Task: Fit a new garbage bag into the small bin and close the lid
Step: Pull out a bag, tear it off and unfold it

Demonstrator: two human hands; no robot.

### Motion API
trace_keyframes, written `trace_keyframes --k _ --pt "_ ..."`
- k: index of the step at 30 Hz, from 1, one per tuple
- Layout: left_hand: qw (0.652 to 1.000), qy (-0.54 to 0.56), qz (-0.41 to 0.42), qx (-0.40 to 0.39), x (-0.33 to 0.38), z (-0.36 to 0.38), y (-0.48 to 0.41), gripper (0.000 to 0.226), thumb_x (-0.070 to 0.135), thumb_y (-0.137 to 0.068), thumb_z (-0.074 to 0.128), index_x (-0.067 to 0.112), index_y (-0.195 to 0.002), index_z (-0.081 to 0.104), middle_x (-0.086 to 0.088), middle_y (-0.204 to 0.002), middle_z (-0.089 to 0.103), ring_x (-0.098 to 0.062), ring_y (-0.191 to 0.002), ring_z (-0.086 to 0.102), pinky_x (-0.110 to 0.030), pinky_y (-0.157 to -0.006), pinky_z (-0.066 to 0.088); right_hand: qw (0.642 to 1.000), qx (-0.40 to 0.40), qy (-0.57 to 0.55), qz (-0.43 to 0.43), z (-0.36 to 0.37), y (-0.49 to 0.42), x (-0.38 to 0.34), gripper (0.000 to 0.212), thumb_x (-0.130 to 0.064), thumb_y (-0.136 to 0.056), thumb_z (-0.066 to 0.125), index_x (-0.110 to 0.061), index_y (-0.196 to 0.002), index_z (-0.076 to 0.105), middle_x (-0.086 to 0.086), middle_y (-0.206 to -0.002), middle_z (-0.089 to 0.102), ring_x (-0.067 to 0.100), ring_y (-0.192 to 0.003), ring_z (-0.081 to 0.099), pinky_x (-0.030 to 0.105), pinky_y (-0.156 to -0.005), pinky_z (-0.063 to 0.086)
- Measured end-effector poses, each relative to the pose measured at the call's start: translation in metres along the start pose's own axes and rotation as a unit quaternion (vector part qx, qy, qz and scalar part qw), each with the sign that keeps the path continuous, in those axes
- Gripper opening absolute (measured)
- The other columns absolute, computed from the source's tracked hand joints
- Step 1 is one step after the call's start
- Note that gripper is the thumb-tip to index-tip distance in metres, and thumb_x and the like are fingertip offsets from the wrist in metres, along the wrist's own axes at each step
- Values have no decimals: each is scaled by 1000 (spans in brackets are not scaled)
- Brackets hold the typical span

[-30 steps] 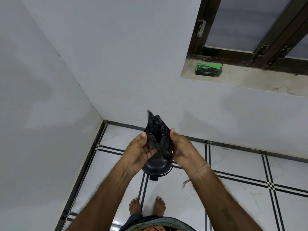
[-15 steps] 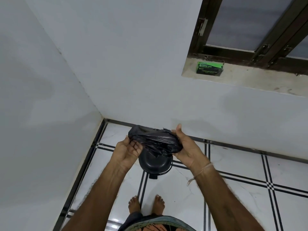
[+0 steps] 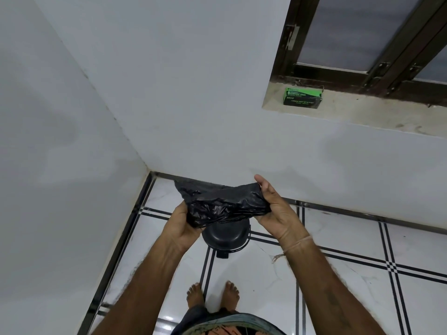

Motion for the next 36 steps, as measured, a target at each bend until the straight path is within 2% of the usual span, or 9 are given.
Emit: trace_keyframes --k 3,7,11,14,18,22,25,30,36 --pt "999 -46 -4 24 7 -11 1 27 37 -83 74 13 -78 86 -9 -91 82 -19 -75 79 -29 -60 63 993 -46 105 2 -10 2 -3 47 -37 -88 68 -16 -130 71 14 -115 76 26 -103 75 38 -86 63" --pt "997 -37 -29 56 13 -25 0 40 53 -80 68 17 -64 72 2 -68 75 -13 -62 76 -26 -54 61 950 -116 277 85 -17 10 12 50 -27 -87 73 -13 -135 67 25 -128 68 31 -114 67 47 -106 51" --pt "996 -58 -42 62 9 -31 -4 48 60 -92 55 17 -71 59 -6 -71 76 -21 -64 77 -32 -55 63 988 -24 134 76 -25 6 5 23 -31 -98 66 -21 -109 82 10 -105 80 24 -90 79 40 -77 66" --pt "997 -22 -55 45 1 -31 -5 46 58 -95 53 16 -76 56 -11 -83 80 -25 -73 80 -35 -58 65 996 76 -5 43 -42 0 3 28 -29 -104 61 -20 -95 86 11 -95 79 28 -85 79 42 -67 65" --pt "997 -7 -58 42 1 -39 -2 54 66 -89 59 12 -93 64 -14 -95 78 -30 -79 80 -40 -59 65 988 121 -98 21 -55 -5 4 29 -23 -104 59 -13 -92 84 12 -87 80 28 -74 80 42 -58 65" --pt "977 -196 -65 -56 -2 -37 5 66 62 -94 53 8 -128 70 -16 -123 75 -28 -107 75 -34 -77 63 988 116 -100 6 -63 -5 -6 22 -27 -104 59 -12 -106 74 14 -88 81 29 -74 81 44 -59 66" --pt "953 -284 -67 -76 -5 -37 9 48 48 -90 65 7 -111 80 -20 -111 75 -22 -85 75 -28 -66 59 992 104 -75 5 -65 -7 -7 19 -24 -103 62 -10 -108 73 11 -88 81 26 -76 81 40 -62 66" --pt "985 -154 -72 -10 2 -47 4 61 57 -96 57 4 -111 80 -22 -120 76 -32 -105 76 -40 -83 64 996 82 44 -15 -69 -6 -10 26 -22 -85 75 -8 -107 77 10 -98 79 23 -88 77 35 -76 65" --pt "997 14 -36 67 15 -63 -10 55 52 -101 53 -1 -110 68 -24 -98 79 -35 -78 80 -44 -57 64 953 -36 301 -13 -59 3 1 24 -31 -87 75 -18 -105 83 8 -108 80 18 -101 74 26 -87 60"
Point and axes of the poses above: each hand's wrist, its own y-axis away from the middle knuckle, its own z-axis out of the palm, x = y × z, the point moved 9 cm from there along -y, towards the middle knuckle
